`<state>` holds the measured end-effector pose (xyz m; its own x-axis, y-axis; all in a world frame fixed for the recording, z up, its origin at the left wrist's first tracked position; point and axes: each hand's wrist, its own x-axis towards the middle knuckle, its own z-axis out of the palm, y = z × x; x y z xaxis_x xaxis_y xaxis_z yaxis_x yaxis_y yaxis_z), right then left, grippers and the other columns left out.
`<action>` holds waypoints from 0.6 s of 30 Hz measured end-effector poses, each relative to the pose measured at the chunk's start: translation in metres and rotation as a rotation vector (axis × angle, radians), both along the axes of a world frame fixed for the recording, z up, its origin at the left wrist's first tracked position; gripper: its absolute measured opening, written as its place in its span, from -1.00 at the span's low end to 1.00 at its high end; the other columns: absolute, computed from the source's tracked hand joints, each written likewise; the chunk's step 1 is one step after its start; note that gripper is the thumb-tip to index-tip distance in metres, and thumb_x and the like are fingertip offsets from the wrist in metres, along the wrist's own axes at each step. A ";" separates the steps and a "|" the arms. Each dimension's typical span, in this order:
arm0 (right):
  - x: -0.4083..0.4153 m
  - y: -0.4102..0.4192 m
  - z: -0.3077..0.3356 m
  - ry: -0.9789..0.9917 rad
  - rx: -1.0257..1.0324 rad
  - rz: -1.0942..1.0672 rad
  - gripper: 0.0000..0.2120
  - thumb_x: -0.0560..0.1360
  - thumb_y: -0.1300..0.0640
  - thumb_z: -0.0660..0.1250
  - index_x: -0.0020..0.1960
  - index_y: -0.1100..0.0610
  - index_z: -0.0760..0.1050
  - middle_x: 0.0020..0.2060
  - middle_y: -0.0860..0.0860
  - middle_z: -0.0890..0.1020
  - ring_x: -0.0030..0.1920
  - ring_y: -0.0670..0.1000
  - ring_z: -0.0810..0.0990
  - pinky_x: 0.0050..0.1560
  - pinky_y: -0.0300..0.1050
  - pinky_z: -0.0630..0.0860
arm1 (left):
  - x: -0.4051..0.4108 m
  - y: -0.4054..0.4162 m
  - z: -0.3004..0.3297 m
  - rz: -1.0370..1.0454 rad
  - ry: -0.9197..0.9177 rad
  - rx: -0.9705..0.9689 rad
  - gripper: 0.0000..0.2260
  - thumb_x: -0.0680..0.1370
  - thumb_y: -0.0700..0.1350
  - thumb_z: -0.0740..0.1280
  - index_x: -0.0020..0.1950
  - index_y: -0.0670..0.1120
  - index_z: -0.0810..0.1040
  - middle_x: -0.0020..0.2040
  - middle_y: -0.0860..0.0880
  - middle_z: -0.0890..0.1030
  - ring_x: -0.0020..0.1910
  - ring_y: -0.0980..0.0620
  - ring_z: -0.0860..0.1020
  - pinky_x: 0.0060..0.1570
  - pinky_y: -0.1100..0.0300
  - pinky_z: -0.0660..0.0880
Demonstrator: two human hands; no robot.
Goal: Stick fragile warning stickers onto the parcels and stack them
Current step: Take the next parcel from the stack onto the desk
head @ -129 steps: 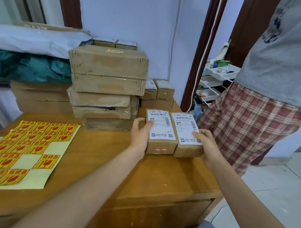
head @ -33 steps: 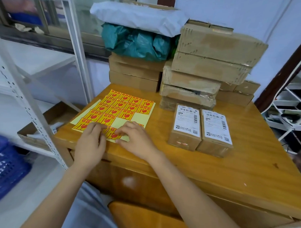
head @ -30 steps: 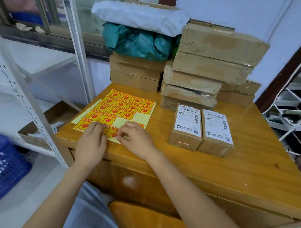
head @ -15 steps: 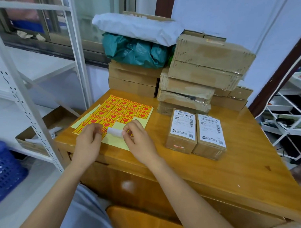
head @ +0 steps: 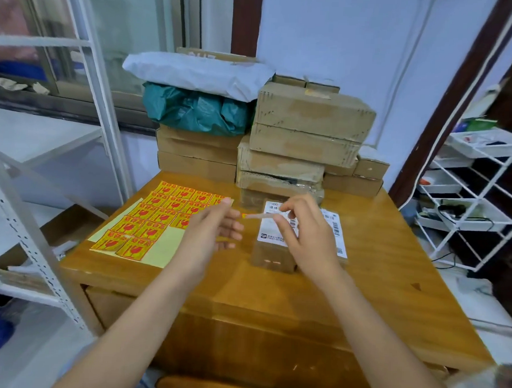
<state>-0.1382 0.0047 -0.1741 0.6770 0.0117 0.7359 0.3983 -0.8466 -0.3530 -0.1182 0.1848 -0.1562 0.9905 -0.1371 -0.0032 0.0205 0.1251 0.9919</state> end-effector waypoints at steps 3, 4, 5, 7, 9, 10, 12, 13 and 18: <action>-0.007 -0.012 -0.004 -0.061 -0.069 -0.036 -0.50 0.60 -0.20 0.01 -0.02 0.20 0.50 -0.06 0.03 0.53 -0.16 -0.11 0.42 -0.38 -0.22 0.38 | -0.007 -0.025 0.007 -0.058 0.077 -0.063 -0.76 0.56 0.04 0.28 -0.14 -0.12 0.54 -0.34 -0.04 0.58 -0.36 0.03 0.56 -0.31 0.15 0.49; -0.009 -0.015 -0.004 -0.077 -0.089 -0.054 -0.48 0.61 -0.19 -0.01 -0.03 0.20 0.51 -0.07 0.03 0.53 -0.16 -0.10 0.42 -0.40 -0.30 0.30 | -0.009 -0.031 0.009 -0.066 0.082 -0.078 -0.82 0.55 -0.02 0.31 -0.15 -0.11 0.52 -0.34 -0.02 0.56 -0.37 0.04 0.55 -0.31 0.15 0.50; -0.010 -0.017 -0.005 -0.091 -0.108 -0.071 -0.48 0.61 -0.19 -0.02 -0.04 0.19 0.51 -0.08 0.03 0.53 -0.16 -0.10 0.42 -0.42 -0.33 0.22 | -0.010 -0.037 0.009 -0.062 0.072 -0.071 -0.87 0.55 -0.08 0.33 -0.15 -0.11 0.51 -0.31 -0.02 0.55 -0.37 0.05 0.54 -0.32 0.15 0.51; -0.012 -0.021 -0.007 -0.106 -0.127 -0.090 -0.50 0.61 -0.18 0.00 -0.05 0.19 0.52 -0.09 0.04 0.54 -0.14 -0.09 0.42 -0.40 -0.32 0.22 | -0.010 -0.044 0.008 -0.019 0.023 -0.003 -0.94 0.55 -0.20 0.33 -0.11 -0.12 0.49 -0.25 -0.03 0.55 -0.37 0.07 0.54 -0.33 0.20 0.52; -0.012 -0.025 -0.011 -0.101 -0.150 -0.096 -0.54 0.58 -0.18 0.08 -0.05 0.19 0.52 -0.10 0.05 0.54 -0.11 -0.09 0.43 -0.29 -0.36 0.27 | -0.006 -0.048 0.006 0.015 -0.027 0.044 -0.92 0.55 -0.27 0.32 -0.10 -0.11 0.48 -0.22 -0.04 0.58 -0.34 0.06 0.55 -0.31 0.20 0.54; -0.012 -0.027 -0.013 -0.086 -0.176 -0.097 -0.56 0.55 -0.18 0.13 -0.03 0.19 0.52 -0.09 0.04 0.54 -0.10 -0.10 0.43 -0.28 -0.38 0.27 | -0.003 -0.049 0.005 0.022 -0.046 0.059 -0.90 0.54 -0.28 0.31 -0.11 -0.10 0.47 -0.21 -0.05 0.59 -0.31 0.05 0.56 -0.29 0.19 0.54; -0.012 -0.032 -0.016 0.005 -0.209 -0.062 -0.57 0.48 -0.20 0.21 0.03 0.17 0.51 -0.02 0.01 0.52 -0.04 -0.12 0.42 -0.23 -0.39 0.30 | 0.003 -0.049 0.003 0.030 -0.082 0.084 -0.87 0.53 -0.30 0.32 -0.13 -0.08 0.46 -0.20 -0.07 0.60 -0.29 0.05 0.56 -0.33 0.23 0.54; -0.011 -0.034 -0.015 0.093 -0.178 -0.025 -0.54 0.44 -0.22 0.26 0.08 0.16 0.49 0.03 -0.01 0.50 -0.01 -0.13 0.42 -0.19 -0.34 0.34 | 0.007 -0.049 0.001 0.033 -0.103 0.092 -0.85 0.53 -0.31 0.32 -0.13 -0.08 0.46 -0.20 -0.08 0.60 -0.29 0.05 0.57 -0.36 0.27 0.54; 0.001 -0.044 -0.001 0.335 0.278 0.054 -0.69 0.46 -0.14 0.34 0.07 0.05 0.48 -0.05 -0.23 0.41 -0.05 -0.15 0.43 -0.09 -0.23 0.40 | 0.024 -0.052 -0.007 0.028 -0.216 0.170 -0.86 0.52 -0.26 0.36 -0.11 -0.03 0.47 -0.23 -0.07 0.61 -0.21 0.07 0.59 -0.22 0.22 0.47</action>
<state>-0.1371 -0.0392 -0.1750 0.8828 -0.1144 0.4557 0.2636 -0.6822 -0.6820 -0.0946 0.1324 -0.1634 0.9742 -0.1256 0.1877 -0.1947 -0.0461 0.9798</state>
